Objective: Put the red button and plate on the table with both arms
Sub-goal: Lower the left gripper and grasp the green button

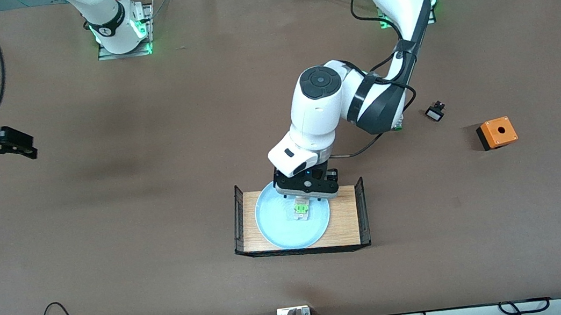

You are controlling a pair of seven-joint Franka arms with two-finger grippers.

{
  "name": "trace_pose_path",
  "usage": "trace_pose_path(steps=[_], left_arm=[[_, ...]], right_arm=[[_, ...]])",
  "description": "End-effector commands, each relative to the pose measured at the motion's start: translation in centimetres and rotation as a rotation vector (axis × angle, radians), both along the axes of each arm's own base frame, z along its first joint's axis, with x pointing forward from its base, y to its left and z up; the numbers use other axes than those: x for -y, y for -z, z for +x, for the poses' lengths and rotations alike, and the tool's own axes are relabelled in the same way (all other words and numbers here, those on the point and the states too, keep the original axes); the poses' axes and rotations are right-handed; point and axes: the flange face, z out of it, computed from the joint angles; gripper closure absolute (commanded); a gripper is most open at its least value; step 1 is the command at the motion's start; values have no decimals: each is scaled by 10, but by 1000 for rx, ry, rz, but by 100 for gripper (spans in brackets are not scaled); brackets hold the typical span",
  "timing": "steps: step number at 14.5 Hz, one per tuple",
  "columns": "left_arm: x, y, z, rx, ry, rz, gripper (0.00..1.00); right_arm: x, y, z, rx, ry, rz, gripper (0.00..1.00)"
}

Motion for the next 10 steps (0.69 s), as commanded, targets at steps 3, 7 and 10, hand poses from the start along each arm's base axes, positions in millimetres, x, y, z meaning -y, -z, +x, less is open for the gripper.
trace_pose_path(steps=[3, 7, 10], left_arm=[[9, 13, 6, 71, 6, 8, 16], [16, 26, 3, 77, 22, 6, 21], [15, 28, 4, 79, 24, 10, 40]], right_arm=[[73, 4, -5, -15, 120, 34, 0], [63, 2, -8, -37, 105, 30, 0], [65, 1, -6, -20, 104, 24, 0]])
